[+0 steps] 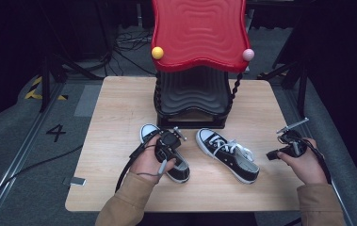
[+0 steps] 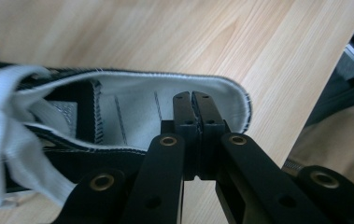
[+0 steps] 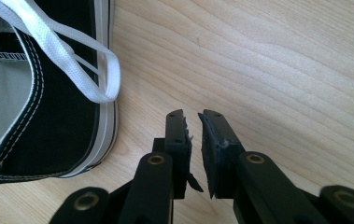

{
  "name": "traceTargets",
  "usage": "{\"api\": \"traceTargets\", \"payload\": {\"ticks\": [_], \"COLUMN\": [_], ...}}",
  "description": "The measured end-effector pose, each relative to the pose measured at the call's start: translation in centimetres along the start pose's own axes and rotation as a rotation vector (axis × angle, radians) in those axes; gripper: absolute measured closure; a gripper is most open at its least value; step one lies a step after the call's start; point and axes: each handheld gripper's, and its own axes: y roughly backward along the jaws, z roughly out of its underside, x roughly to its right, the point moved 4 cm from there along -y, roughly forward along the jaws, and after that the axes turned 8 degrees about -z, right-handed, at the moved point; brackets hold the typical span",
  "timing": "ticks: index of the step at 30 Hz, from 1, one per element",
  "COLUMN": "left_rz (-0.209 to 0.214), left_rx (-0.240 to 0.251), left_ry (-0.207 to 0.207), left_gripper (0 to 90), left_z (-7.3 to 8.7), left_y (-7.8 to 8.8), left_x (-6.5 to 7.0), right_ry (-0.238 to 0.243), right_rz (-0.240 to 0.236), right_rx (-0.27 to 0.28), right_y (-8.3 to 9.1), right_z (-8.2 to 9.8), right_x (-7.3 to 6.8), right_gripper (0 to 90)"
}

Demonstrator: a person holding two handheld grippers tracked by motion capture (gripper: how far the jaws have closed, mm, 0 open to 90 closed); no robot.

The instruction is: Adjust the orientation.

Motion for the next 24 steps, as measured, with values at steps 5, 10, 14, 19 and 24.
{"api": "traceTargets", "payload": {"ticks": [5, 10, 14, 19, 24], "left_rz": [0.019, 0.020, 0.015, 0.004, -0.012], "left_rx": [-0.058, -0.089, -0.107, -0.143, -0.178], "left_ry": [0.018, 0.020, 0.035, 0.050, 0.075], "left_gripper": [90.0, 90.0, 90.0, 90.0, 90.0], "left_z": [0.1, 0.2, 0.4, 1.0, 2.0], "left_y": [-1.6, -2.2, -2.3, -1.7, -0.9], "left_x": [-0.1, -0.1, -0.2, -0.6, -1.2], "right_ry": [0.000, -0.007, -0.003, -0.001, 0.005], "right_rz": [0.004, 0.004, 0.003, 0.004, 0.000], "right_rx": [-0.002, -0.004, -0.007, -0.005, -0.009], "right_y": [-0.1, -0.2, -0.3, -0.3, -0.5], "right_z": [0.0, 0.0, 0.0, -0.1, -0.3], "right_x": [0.0, 0.0, 0.1, 0.1, 0.1], "right_gripper": [79.6, 79.1, 78.8, 78.2, 77.7]}}
